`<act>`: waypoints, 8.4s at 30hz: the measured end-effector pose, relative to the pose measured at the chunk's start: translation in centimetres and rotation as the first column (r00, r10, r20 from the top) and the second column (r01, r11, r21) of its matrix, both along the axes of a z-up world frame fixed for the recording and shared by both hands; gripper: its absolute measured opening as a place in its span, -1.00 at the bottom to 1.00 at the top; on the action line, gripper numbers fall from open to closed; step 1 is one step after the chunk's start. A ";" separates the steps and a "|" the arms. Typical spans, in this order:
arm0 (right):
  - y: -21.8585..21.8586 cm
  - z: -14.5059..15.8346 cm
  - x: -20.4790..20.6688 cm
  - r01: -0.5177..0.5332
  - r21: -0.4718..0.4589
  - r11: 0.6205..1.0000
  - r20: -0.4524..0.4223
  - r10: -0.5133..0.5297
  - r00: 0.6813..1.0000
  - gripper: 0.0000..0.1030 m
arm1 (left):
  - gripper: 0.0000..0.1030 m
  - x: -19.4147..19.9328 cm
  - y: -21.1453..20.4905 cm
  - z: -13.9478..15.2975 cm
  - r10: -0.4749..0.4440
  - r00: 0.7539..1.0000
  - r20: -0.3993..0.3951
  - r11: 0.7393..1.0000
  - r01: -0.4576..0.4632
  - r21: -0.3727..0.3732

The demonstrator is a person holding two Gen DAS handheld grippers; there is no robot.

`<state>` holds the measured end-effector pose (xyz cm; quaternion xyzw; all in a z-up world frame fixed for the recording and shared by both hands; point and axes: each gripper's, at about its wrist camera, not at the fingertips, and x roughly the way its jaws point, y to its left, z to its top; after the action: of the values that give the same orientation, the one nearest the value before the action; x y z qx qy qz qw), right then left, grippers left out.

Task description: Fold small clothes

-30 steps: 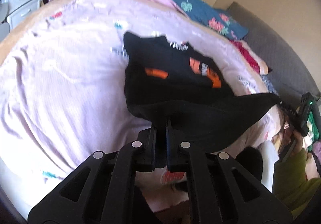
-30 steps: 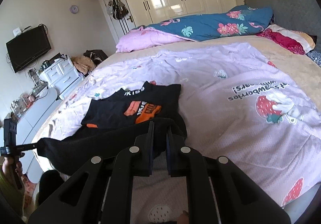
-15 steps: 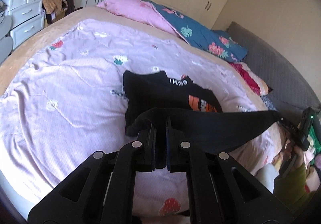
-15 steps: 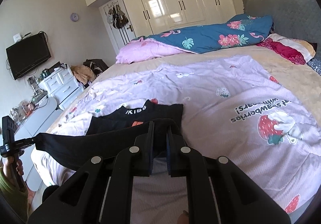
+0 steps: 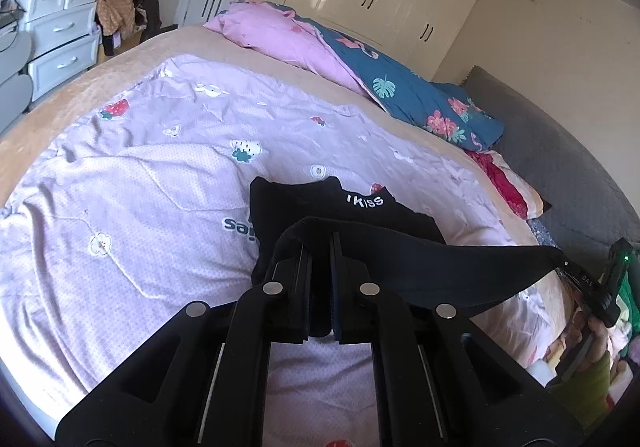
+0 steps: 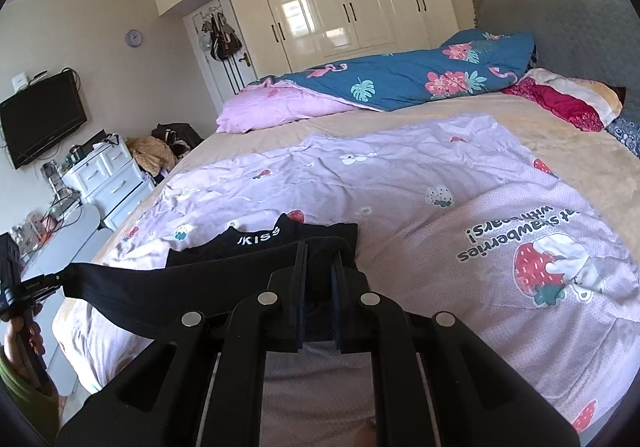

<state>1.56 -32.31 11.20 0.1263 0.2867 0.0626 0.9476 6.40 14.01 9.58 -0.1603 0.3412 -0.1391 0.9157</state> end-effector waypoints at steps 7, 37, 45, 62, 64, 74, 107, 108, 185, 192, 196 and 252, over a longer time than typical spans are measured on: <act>-0.1 -0.5 2.2 0.032 0.005 0.999 -0.022 -0.032 0.999 -0.82 | -0.97 1.7 -0.2 -0.6 0.018 1.000 -0.013 1.000 -0.018 -0.007; 0.5 -7.2 12.2 0.055 -0.045 0.997 -0.131 -0.061 0.989 -0.79 | -0.96 9.7 -0.3 -6.6 0.104 0.988 -0.116 0.994 -0.102 0.025; 0.5 -8.9 13.4 0.080 -0.079 0.994 -0.160 -0.092 0.983 -0.67 | -0.93 10.4 -0.4 -7.6 0.117 0.985 -0.124 0.993 -0.113 0.040; 5.8 -9.1 9.4 -0.059 -0.194 0.979 -0.165 0.027 0.986 -0.69 | -0.92 6.3 -3.7 -9.0 0.025 0.992 -0.124 0.988 -0.006 0.152; 6.7 -9.9 9.4 -0.080 -0.220 0.972 -0.191 0.038 0.981 -0.70 | -0.92 6.4 -4.6 -9.8 0.011 0.990 -0.137 0.984 0.014 0.179; 7.1 -14.8 12.2 -0.060 -0.253 0.966 -0.335 -0.030 0.942 -0.75 | -0.92 9.7 -6.9 -12.2 0.005 0.983 -0.183 0.964 0.043 0.261; 3.1 -15.7 22.4 0.044 -0.235 0.971 -0.283 -0.112 0.952 -0.27 | -0.09 18.4 -0.7 -12.6 0.135 0.979 -0.153 0.990 -0.125 0.072; 2.9 -15.7 22.5 0.046 -0.226 0.973 -0.287 -0.112 0.951 -0.27 | -0.08 18.4 -0.9 -12.7 0.125 0.979 -0.160 0.991 -0.114 0.076; 8.5 -12.8 12.0 -0.093 -0.230 0.969 -0.225 0.040 0.973 0.37 | 0.71 11.0 -8.3 -10.7 -0.040 0.990 -0.138 0.973 0.070 0.221; 9.1 -14.6 11.0 -0.090 -0.243 0.966 -0.303 0.013 0.953 0.37 | 0.71 10.2 -8.5 -13.2 -0.051 0.973 -0.224 0.961 0.109 0.255; 8.4 -16.3 10.9 -0.063 -0.226 0.972 -0.369 -0.026 0.929 0.45 | 0.71 9.8 -8.3 -14.1 -0.048 0.967 -0.249 0.958 0.115 0.262; 16.7 -9.8 3.9 -0.177 -0.296 0.939 -0.231 0.109 0.967 0.92 | 0.82 2.6 -2.2 -10.3 0.075 0.971 -0.229 0.973 -0.022 0.228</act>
<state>5.49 -15.65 1.35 -0.0416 0.4006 0.0713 0.9125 8.97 11.84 -0.69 -0.0799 0.4569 -0.0573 0.8841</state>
